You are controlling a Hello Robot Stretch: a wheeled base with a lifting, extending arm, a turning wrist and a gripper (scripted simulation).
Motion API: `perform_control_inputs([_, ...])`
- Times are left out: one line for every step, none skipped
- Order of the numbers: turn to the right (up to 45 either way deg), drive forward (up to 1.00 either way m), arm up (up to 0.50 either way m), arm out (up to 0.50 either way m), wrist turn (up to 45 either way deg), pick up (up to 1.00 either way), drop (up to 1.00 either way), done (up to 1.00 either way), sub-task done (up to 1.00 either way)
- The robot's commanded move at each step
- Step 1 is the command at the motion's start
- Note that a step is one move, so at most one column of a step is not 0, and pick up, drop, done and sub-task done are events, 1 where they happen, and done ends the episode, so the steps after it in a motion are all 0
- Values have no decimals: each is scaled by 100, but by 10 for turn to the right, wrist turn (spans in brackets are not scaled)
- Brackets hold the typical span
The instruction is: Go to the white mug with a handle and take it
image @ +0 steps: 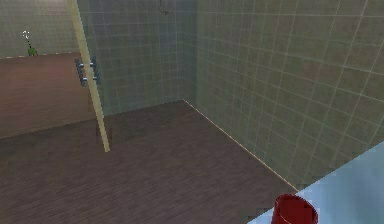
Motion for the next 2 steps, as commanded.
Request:
perform_control_inputs([0,0,0,0,450,0,0,0,0])
perform_control_inputs([0,0,0,0,450,0,0,0,0])
